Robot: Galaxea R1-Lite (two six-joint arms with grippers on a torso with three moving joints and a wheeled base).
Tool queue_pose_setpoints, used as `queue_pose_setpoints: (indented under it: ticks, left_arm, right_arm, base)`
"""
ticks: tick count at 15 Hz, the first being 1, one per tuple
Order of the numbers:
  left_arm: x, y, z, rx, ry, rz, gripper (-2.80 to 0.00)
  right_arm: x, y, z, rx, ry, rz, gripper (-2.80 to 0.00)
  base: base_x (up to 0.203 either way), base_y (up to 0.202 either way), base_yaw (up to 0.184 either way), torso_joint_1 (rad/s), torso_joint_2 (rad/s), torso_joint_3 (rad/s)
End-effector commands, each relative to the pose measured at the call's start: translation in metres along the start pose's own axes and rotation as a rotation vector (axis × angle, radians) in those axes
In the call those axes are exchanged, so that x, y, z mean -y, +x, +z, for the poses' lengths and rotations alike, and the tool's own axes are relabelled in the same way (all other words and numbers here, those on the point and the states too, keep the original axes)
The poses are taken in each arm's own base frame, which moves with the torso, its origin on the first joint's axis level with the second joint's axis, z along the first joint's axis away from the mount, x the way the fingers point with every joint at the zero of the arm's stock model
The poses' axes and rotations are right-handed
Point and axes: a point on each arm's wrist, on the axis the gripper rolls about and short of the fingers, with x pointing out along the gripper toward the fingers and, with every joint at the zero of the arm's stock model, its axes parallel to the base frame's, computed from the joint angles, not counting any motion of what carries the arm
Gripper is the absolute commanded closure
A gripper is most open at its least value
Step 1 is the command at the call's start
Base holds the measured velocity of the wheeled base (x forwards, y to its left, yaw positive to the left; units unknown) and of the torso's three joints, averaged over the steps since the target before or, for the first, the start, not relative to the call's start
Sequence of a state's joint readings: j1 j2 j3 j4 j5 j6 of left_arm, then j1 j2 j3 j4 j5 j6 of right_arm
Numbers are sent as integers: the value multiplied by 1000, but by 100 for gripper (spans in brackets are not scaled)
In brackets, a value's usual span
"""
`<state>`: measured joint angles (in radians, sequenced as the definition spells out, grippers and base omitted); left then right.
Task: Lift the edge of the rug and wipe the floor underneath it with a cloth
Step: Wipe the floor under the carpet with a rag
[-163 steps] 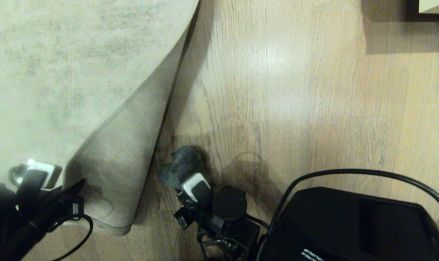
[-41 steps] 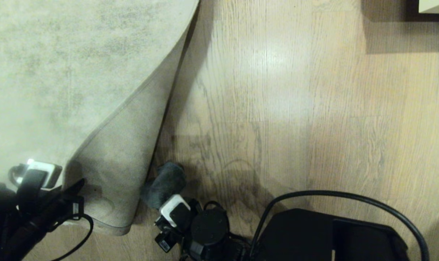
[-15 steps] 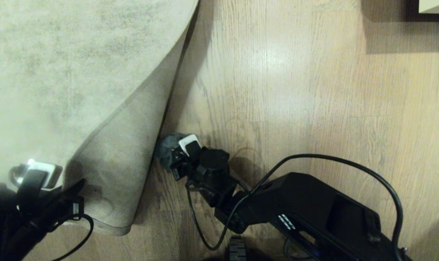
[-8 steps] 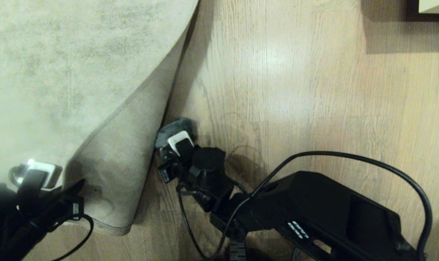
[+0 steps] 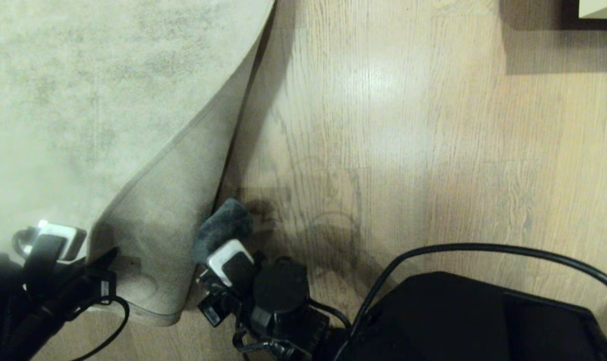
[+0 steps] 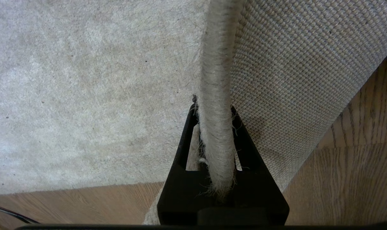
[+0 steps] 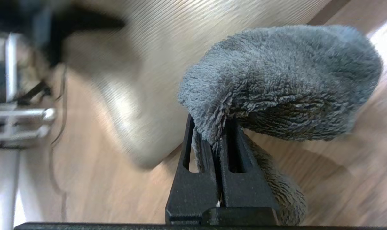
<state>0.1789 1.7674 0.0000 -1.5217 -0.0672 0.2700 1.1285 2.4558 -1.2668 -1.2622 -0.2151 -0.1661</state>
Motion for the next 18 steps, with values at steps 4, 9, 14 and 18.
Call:
queue_pose_setpoints:
  ticks: [4, 9, 14, 18]
  left_arm:
    - [-2, -1, 5, 50, 5, 14, 0]
    - [-2, -1, 6, 50, 5, 19, 0]
    - [-2, -1, 6, 51, 1, 22, 0]
    - [-2, -1, 6, 50, 1, 24, 0]
  right_arm:
    - [-20, -15, -40, -39, -6, 35, 0]
    - [-25, -14, -68, -74, -11, 41, 0]
    - [-24, 1, -78, -51, 37, 21, 0]
    - [0, 17, -91, -38, 38, -41, 0]
  base:
    - [0, 0, 0, 0, 0, 0]
    - [0, 0, 0, 0, 0, 0]
    - [0, 0, 0, 0, 0, 0]
    - [0, 0, 0, 0, 0, 0]
